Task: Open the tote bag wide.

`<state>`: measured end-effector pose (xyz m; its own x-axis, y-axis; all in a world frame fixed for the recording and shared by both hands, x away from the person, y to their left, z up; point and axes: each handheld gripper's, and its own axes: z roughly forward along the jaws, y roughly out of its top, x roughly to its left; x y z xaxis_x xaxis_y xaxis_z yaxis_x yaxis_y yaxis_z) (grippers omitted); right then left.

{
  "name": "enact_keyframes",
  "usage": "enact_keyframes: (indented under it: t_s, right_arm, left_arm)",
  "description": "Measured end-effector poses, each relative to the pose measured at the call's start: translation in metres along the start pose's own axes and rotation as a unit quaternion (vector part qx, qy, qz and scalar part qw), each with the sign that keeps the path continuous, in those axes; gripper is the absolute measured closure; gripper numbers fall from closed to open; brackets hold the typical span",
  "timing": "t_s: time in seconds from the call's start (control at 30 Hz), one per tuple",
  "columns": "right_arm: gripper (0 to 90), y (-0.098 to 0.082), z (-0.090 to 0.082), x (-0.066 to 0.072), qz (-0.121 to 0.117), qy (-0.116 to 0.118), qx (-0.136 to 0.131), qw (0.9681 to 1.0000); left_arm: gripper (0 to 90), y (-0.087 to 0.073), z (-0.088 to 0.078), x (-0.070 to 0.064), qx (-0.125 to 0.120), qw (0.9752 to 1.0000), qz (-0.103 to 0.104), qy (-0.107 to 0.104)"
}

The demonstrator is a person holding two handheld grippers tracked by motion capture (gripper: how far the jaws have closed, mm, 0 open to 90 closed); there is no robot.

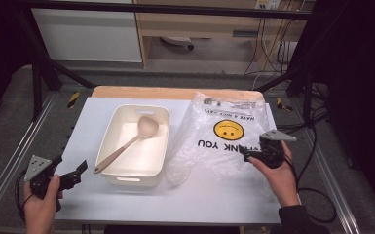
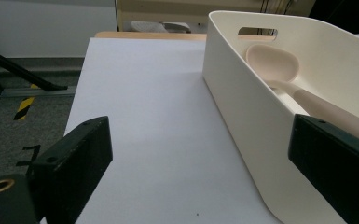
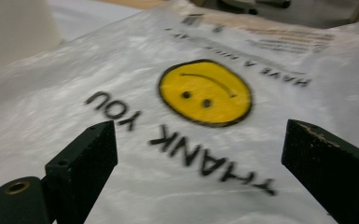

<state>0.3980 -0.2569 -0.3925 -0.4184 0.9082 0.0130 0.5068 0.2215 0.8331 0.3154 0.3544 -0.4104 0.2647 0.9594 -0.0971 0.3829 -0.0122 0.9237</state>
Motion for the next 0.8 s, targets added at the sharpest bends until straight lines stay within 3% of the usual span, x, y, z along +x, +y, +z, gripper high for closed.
enact_keyframes:
  t_s: [0.07, 0.1, 0.13, 0.17, 0.2, 0.23, 0.3, 0.33, 0.37, 0.4, 0.43, 0.5, 0.53, 0.57, 0.6, 0.67, 0.73, 0.8]
  right_arm:
    - [11.1, -0.003, 0.003, 0.018, -0.011, 0.016, 0.014, 0.9997]
    - [11.6, -0.008, 0.007, 0.036, -0.019, 0.035, 0.021, 0.999]
    - [11.6, -0.008, 0.007, 0.036, -0.019, 0.035, 0.021, 0.999]
    - [12.3, -0.013, 0.01, 0.055, -0.024, 0.054, 0.021, 0.998]
    - [11.5, -0.015, 0.013, 0.065, -0.032, 0.069, 0.026, 0.9968]
    - [11.5, -0.015, 0.013, 0.065, -0.032, 0.069, 0.026, 0.9968]
    - [10.4, -0.019, 0.015, 0.083, -0.054, 0.082, 0.036, 0.9945]
    - [9.6, -0.021, 0.016, 0.091, -0.059, 0.092, 0.038, 0.9932]
    - [8.6, -0.024, 0.018, 0.105, -0.074, 0.114, 0.042, 0.9899]
    - [8.6, -0.024, 0.018, 0.105, -0.074, 0.114, 0.042, 0.9899]
    - [7.6, -0.026, 0.02, 0.119, -0.086, 0.128, 0.047, 0.9869]
    - [7.5, -0.028, 0.023, 0.131, -0.093, 0.145, 0.049, 0.9839]
    - [7.5, -0.028, 0.023, 0.131, -0.093, 0.145, 0.049, 0.9839]
    - [7.4, -0.027, 0.025, 0.144, -0.109, 0.155, 0.049, 0.9807]
    - [7.4, -0.027, 0.025, 0.144, -0.109, 0.155, 0.049, 0.9807]
    - [7.8, -0.021, 0.032, 0.16, -0.124, 0.169, 0.047, 0.9766]
    - [8.0, -0.019, 0.035, 0.165, -0.13, 0.172, 0.045, 0.9754]
    - [8.9, -0.015, 0.045, 0.182, -0.14, 0.187, 0.044, 0.9714]
  left_arm:
    - [5.9, 0.001, 0.0, 0.001, -0.002, 1.0, 0.001, -0.002]
    - [5.8, 0.001, 0.001, 0.001, -0.002, 1.0, 0.001, 0.0]
    - [5.8, 0.002, 0.002, 0.001, -0.001, 1.0, 0.0, 0.0]
    - [5.8, 0.001, 0.002, 0.002, 0.0, 1.0, 0.0, -0.001]
    - [5.8, 0.001, 0.002, 0.002, 0.004, 1.0, 0.0, 0.0]
    - [5.8, 0.001, 0.002, 0.003, 0.006, 1.0, 0.001, 0.003]
    - [5.9, 0.001, 0.002, 0.002, 0.006, 1.0, -0.001, 0.005]
    - [5.9, 0.001, 0.002, 0.002, 0.005, 1.0, 0.0, 0.007]
    - [5.9, 0.001, 0.002, 0.002, 0.007, 1.0, 0.002, 0.006]
    - [5.9, 0.001, 0.002, 0.002, 0.008, 1.0, 0.002, 0.005]
    - [5.9, 0.001, 0.002, 0.002, 0.009, 0.9999, 0.002, 0.005]
    - [5.9, 0.0, 0.003, 0.002, 0.012, 0.9999, 0.004, 0.004]
    - [5.9, 0.0, 0.003, 0.003, 0.012, 0.9999, 0.005, 0.003]
    - [5.9, 0.0, 0.003, 0.003, 0.012, 0.9999, 0.003, 0.004]
    - [5.9, 0.0, 0.003, 0.005, 0.013, 0.9999, 0.004, 0.003]
    - [6.0, 0.0, 0.002, 0.01, 0.015, 0.9998, 0.006, 0.007]
    - [6.2, -0.001, 0.001, 0.016, 0.018, 0.9998, 0.001, 0.011]
    - [6.4, -0.003, 0.001, 0.021, 0.021, 0.9996, -0.013, 0.01]
